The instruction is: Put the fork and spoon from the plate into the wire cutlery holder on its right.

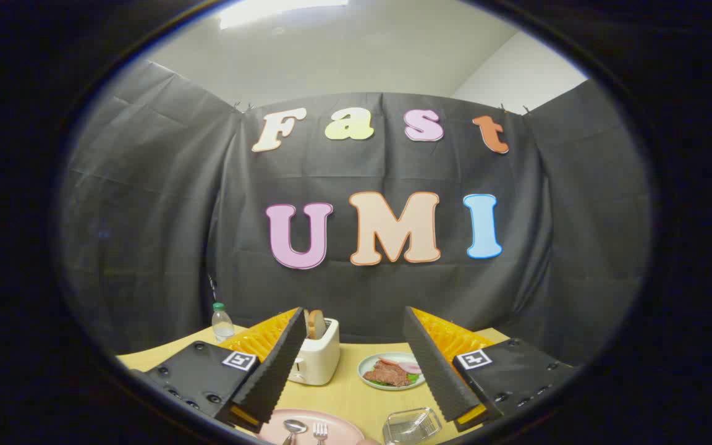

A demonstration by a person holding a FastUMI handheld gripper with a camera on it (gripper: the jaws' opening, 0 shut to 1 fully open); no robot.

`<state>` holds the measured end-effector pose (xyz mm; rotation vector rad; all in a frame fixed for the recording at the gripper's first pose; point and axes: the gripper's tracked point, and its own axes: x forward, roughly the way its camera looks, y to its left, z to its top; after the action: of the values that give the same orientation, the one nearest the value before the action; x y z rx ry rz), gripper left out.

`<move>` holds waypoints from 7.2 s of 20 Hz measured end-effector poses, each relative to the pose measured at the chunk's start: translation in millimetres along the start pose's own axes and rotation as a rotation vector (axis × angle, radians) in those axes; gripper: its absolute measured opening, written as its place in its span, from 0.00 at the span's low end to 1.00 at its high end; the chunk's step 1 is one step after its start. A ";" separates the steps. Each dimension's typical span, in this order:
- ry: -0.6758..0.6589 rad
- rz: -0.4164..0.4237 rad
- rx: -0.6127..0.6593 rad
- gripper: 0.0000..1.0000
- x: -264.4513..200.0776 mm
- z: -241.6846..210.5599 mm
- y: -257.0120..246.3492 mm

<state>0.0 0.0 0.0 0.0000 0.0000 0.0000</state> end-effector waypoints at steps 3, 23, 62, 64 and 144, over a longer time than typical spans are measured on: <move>-0.009 -0.008 -0.004 1.00 -0.5 4.3 -2.5; 0.017 0.020 0.007 1.00 -18.9 -2.2 16.4; 1.001 0.283 -0.271 0.64 -106.5 -331.2 42.4; 1.026 0.293 -0.283 0.52 -110.6 -335.8 44.2; 0.922 0.214 -0.143 0.82 -96.5 -309.3 87.5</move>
<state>-96.5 87.5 -309.3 -0.1426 0.9218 0.2137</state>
